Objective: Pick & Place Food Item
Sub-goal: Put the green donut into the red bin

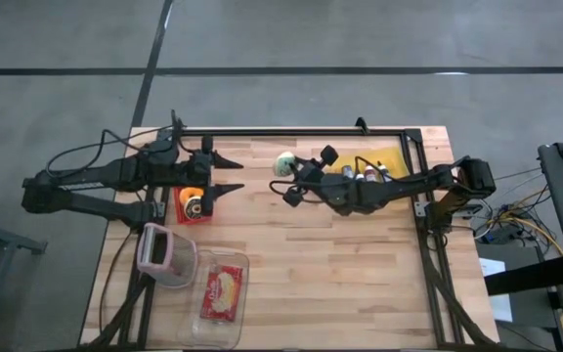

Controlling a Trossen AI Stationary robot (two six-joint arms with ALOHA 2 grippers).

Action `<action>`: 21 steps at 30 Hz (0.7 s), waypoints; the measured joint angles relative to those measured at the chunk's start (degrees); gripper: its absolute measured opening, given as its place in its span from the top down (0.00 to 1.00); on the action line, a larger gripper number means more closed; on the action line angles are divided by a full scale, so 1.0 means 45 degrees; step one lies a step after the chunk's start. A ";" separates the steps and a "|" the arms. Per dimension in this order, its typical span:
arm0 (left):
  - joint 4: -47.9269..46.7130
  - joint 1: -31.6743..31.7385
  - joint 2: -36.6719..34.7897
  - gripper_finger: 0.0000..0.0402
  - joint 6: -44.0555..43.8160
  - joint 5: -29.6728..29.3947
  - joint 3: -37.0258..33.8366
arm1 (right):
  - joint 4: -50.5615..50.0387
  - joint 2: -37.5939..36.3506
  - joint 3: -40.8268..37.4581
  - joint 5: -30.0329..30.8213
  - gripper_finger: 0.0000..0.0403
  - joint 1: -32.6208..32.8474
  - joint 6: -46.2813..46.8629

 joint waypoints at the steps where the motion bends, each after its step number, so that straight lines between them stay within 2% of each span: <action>1: 0.0273 0.0000 0.0034 0.42 0.0000 0.0001 0.0000 | -0.0002 0.0000 -0.0002 0.0000 0.84 0.0000 0.0000; 21: 0.0447 0.0002 0.0151 0.42 -0.0041 -0.0034 0.0000 | -0.0036 0.0010 -0.0002 0.0000 0.84 0.0000 -0.0005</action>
